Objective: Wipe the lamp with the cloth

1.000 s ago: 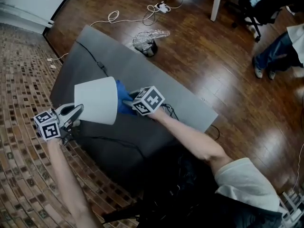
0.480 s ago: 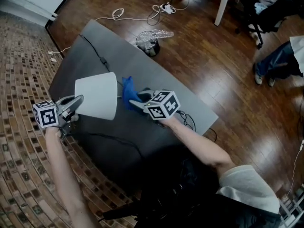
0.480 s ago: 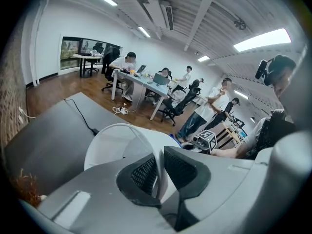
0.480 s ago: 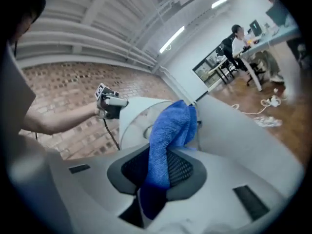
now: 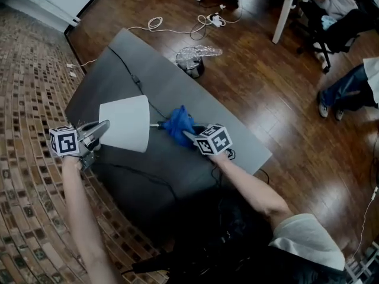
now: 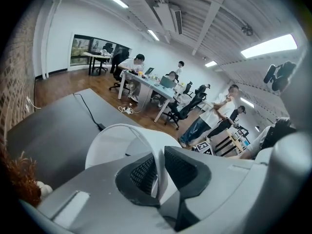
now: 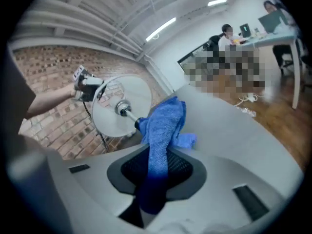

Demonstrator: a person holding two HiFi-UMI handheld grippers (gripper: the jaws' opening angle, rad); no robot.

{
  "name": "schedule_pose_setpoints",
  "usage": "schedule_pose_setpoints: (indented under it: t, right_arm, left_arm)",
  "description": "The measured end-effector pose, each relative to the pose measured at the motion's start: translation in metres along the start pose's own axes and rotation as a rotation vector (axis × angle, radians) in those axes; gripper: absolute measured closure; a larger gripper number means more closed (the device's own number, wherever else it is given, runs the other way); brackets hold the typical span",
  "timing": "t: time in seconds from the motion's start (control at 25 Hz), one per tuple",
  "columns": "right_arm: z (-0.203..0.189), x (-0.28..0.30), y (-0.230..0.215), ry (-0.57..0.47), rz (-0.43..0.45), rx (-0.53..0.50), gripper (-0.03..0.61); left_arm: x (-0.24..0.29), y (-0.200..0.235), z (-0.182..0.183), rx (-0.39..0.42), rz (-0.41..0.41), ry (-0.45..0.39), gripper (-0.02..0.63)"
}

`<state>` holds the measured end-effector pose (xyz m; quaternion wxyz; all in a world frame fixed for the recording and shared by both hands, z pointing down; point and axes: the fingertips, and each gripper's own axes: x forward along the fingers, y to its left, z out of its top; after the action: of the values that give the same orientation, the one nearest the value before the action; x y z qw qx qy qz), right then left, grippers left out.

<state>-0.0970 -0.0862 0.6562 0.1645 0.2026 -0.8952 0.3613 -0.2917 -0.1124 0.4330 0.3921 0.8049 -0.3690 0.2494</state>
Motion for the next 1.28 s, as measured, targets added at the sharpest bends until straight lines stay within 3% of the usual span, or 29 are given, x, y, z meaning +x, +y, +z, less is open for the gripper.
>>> schedule_pose_setpoints:
  t: [0.08,0.2,0.28,0.36,0.48,0.64,0.76,0.96,1.08,1.16,1.28]
  right_arm:
    - [-0.010,-0.029,-0.026,0.025,-0.074,-0.006,0.502]
    - [0.000,-0.063,-0.040,0.036,-0.171,-0.127,0.503]
    - [0.013,-0.074,-0.015,0.018,-0.105,-0.215,0.502]
    - [0.019,-0.062,0.026,-0.030,0.041,-0.163,0.502]
    - [0.039,0.014,0.088,-0.106,0.218,-0.088,0.502]
    - [0.052,0.077,0.118,-0.117,0.255,-0.135,0.502]
    - [0.025,0.071,0.097,-0.050,0.187,-0.152,0.502]
    - [-0.022,0.023,0.022,0.019,0.013,0.012,0.503]
    - [-0.029,-0.010,0.014,-0.014,0.000,0.091,0.503]
    - [-0.029,-0.011,0.038,-0.041,0.106,0.203,0.503]
    - [-0.026,0.022,0.099,-0.048,0.354,0.439,0.502]
  left_arm:
    - [-0.001,0.002,0.001,0.000,0.004,-0.003,0.561]
    - [-0.007,0.008,0.006,-0.027,0.031,-0.013,0.561]
    - [-0.001,0.007,0.008,-0.073,0.020,-0.033,0.560]
    - [0.014,-0.002,0.009,-0.062,-0.003,-0.027,0.561]
    - [0.009,0.002,0.004,-0.055,0.012,0.003,0.561]
    - [-0.001,0.000,0.003,-0.051,0.051,-0.004,0.561]
    - [0.002,0.004,-0.003,-0.064,0.047,-0.008,0.561]
    - [-0.001,0.002,-0.002,-0.073,0.031,-0.031,0.561]
    - [-0.002,0.002,-0.004,-0.084,0.023,-0.043,0.561]
    - [-0.002,0.002,-0.004,-0.092,0.021,-0.046,0.561]
    - [-0.004,0.001,-0.005,-0.104,0.028,-0.049,0.561]
